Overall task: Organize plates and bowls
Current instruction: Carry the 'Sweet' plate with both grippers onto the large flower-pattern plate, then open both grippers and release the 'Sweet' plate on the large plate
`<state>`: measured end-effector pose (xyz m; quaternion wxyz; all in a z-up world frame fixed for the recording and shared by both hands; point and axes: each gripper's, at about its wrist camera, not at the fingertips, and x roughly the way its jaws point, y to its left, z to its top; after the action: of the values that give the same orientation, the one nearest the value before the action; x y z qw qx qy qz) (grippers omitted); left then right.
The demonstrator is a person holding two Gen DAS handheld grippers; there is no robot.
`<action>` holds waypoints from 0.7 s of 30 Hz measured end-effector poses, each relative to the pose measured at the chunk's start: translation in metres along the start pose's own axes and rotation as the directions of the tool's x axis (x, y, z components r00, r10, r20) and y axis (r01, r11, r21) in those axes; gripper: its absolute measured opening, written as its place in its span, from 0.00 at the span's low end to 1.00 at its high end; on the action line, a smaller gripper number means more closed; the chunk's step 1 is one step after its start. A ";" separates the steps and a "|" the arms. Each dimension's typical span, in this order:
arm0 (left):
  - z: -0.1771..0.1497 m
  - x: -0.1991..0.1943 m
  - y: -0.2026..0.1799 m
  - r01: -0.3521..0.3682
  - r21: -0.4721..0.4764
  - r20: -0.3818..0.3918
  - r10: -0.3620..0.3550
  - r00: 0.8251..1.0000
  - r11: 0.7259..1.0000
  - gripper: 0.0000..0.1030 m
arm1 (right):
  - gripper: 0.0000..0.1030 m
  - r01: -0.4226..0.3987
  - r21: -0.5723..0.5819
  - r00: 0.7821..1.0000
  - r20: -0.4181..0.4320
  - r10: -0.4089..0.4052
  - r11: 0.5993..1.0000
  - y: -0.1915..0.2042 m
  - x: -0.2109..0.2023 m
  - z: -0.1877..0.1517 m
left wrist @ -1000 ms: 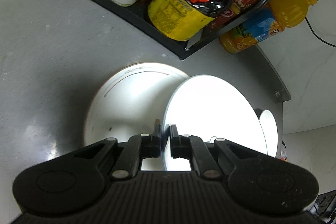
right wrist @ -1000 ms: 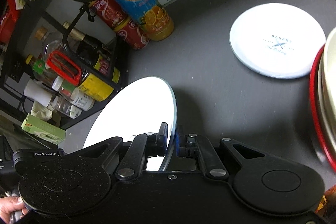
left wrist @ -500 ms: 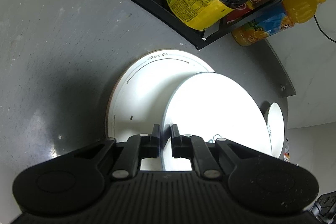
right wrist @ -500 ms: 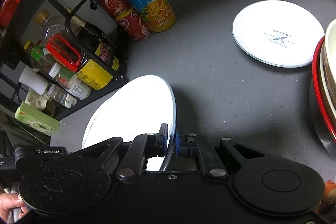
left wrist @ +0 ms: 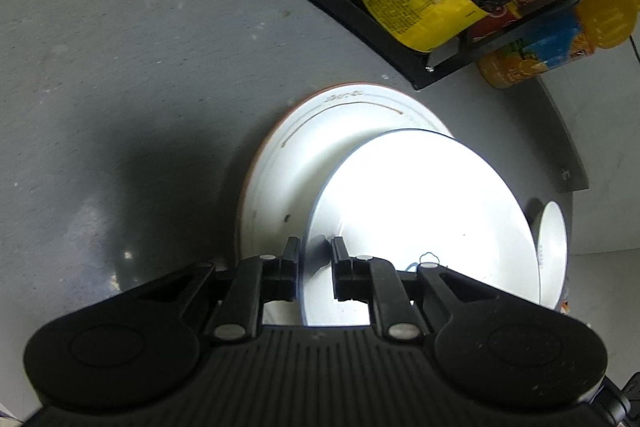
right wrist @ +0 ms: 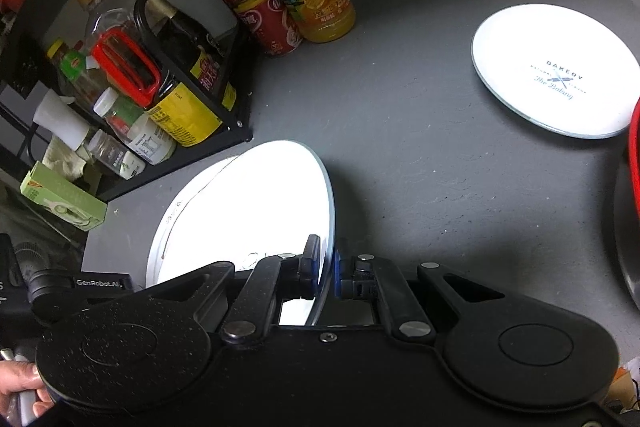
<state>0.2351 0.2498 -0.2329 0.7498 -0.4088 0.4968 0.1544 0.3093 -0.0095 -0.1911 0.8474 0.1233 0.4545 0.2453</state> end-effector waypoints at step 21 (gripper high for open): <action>0.017 -0.022 -0.015 -0.114 0.119 0.096 0.103 0.990 0.986 0.27 | 0.07 0.005 0.022 0.999 -0.036 -0.004 1.000 0.006 0.022 -0.001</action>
<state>0.2453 0.2567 -0.2042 0.7857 -0.3262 0.4931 0.1818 0.3167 0.0069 -0.2051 0.8383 0.1274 0.4725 0.2405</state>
